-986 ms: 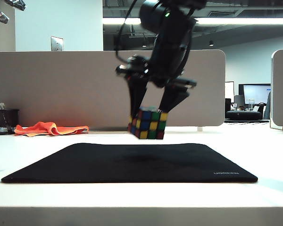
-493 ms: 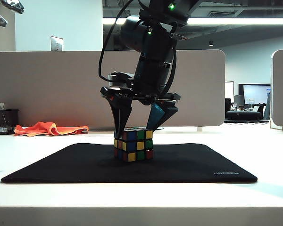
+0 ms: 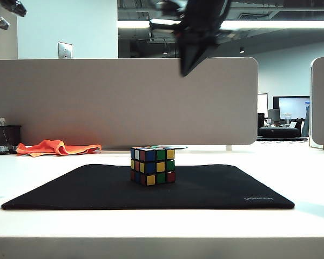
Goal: Pick up the cube on the right side of the mouse pad, then place it in the center of the mouse pad.
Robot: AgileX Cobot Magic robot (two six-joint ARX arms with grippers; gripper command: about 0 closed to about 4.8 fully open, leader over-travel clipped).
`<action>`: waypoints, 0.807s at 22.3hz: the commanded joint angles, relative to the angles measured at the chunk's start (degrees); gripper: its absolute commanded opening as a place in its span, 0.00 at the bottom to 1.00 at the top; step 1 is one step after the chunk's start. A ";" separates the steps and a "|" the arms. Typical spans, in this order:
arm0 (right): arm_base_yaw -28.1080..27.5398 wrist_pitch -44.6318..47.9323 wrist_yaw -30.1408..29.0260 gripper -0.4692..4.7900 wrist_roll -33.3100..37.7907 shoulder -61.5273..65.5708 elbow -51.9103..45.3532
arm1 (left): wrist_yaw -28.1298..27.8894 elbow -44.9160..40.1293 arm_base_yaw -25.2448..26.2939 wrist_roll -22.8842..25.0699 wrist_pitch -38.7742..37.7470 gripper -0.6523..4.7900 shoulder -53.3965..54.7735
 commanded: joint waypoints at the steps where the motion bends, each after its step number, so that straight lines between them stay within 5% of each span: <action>1: -1.70 -1.49 2.99 0.08 0.02 -4.31 0.13 | -0.09 0.24 0.00 0.17 0.39 0.11 -0.31; 6: -4.13 -0.81 3.02 0.08 0.04 -11.06 -2.23 | -2.32 0.24 0.00 0.20 0.00 0.11 -1.75; 18: -4.39 19.02 2.95 0.08 -3.06 -47.47 -42.64 | -7.98 -5.01 0.04 -0.04 -0.76 0.11 -12.37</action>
